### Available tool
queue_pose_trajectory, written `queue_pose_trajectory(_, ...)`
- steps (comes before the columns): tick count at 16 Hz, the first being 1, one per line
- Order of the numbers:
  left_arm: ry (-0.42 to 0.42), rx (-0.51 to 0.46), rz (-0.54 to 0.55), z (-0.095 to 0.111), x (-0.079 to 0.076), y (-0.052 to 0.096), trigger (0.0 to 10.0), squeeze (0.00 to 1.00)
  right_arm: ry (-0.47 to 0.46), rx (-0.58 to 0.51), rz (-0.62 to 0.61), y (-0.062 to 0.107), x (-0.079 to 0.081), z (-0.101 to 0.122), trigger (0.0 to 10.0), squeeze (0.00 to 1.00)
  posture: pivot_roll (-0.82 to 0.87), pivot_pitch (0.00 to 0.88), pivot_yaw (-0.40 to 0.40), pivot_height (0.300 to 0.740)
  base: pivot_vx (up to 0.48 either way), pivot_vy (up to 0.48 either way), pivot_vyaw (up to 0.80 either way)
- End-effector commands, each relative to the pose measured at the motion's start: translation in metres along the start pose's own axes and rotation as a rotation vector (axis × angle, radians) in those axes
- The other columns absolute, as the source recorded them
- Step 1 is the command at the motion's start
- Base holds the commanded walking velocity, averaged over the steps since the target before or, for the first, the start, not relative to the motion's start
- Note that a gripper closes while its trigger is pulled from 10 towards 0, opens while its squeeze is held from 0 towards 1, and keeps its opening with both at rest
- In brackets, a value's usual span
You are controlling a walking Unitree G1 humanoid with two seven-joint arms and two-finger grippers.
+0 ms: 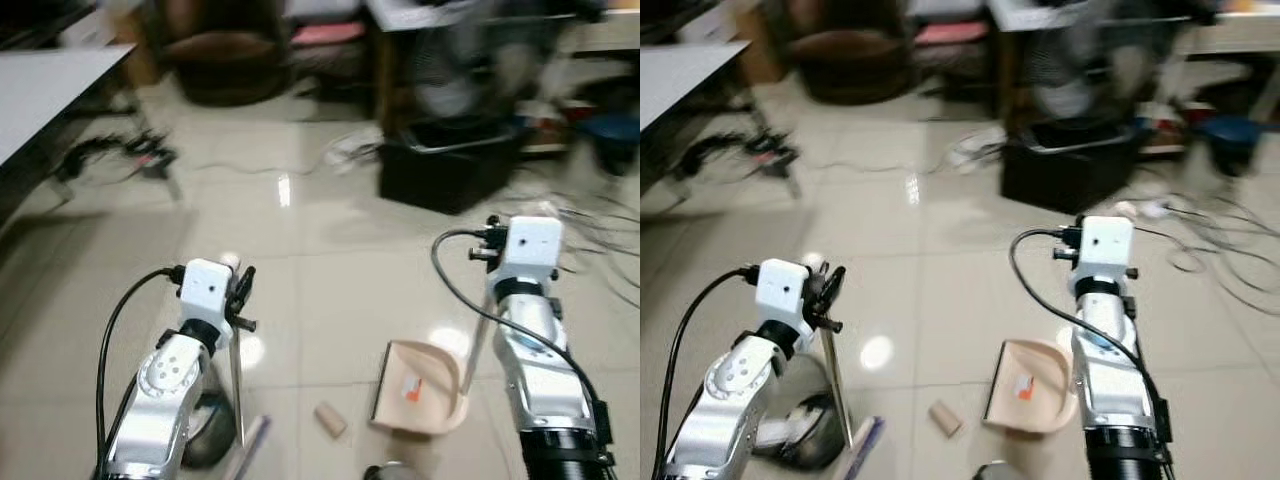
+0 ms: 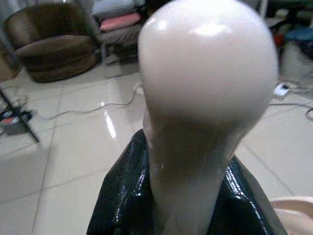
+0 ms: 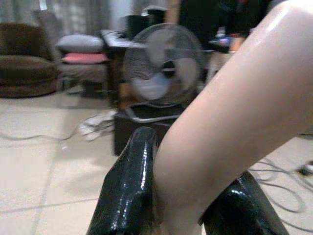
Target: Sweep floor
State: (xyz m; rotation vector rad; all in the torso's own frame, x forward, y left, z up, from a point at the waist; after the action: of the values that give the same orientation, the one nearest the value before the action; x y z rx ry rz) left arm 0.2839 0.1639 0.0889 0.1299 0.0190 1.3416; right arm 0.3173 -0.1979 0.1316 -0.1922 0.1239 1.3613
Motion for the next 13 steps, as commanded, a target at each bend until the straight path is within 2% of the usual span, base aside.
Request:
queue_pose_trajectory(1, -0.028, -0.029, 0.040, 0.005, 0.007, -0.001, 10.0, 0.00, -0.021, -0.026, 0.040, 0.001, 0.008, 0.005, 10.0, 0.00, -0.04, 0.000, 0.070, 0.740, 0.000, 0.000, -0.80)
queue_pose_trajectory(5, -0.026, -0.105, 0.117, 0.017, 0.016, -0.001, 10.0, 0.00, -0.035, -0.030, 0.116, 0.001, 0.024, 0.006, 10.0, 0.00, -0.03, 0.000, 0.054, 0.740, 0.060, 0.000, -0.80)
queue_pose_trajectory(9, -0.052, -0.162, 0.137, 0.028, 0.015, -0.003, 10.0, 0.00, -0.080, -0.006, 0.135, -0.001, 0.028, 0.003, 10.0, 0.00, -0.03, 0.000, 0.047, 0.740, 0.340, 0.000, 0.00)
queue_pose_trajectory(11, -0.054, -0.165, 0.128, 0.029, 0.013, -0.006, 10.0, 0.00, -0.055, -0.007, 0.151, 0.000, 0.028, 0.002, 10.0, 0.00, -0.03, 0.000, 0.050, 0.740, 0.379, 0.000, 0.00)
queue_pose_trajectory(13, -0.057, -0.168, 0.123, 0.029, 0.011, -0.008, 10.0, 0.00, -0.037, -0.006, 0.168, 0.000, 0.029, 0.001, 10.0, 0.00, -0.04, 0.000, 0.058, 0.740, 0.382, 0.000, 0.43)
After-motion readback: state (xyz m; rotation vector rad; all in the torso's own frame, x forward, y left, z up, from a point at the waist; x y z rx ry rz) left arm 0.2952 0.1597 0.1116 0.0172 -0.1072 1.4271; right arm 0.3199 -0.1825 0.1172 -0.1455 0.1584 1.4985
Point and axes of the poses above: a point about 5 cm out from each wrist's last joint towards the gripper, its own y axis pointing back from the gripper into the wrist, its own z axis along the axis of the wrist's last joint, x = y × z, the point moved 2 cm from there along -y, pointing out of the wrist towards the gripper, and after that the axes turned 3 degrees about y, right-handed, at the moved point
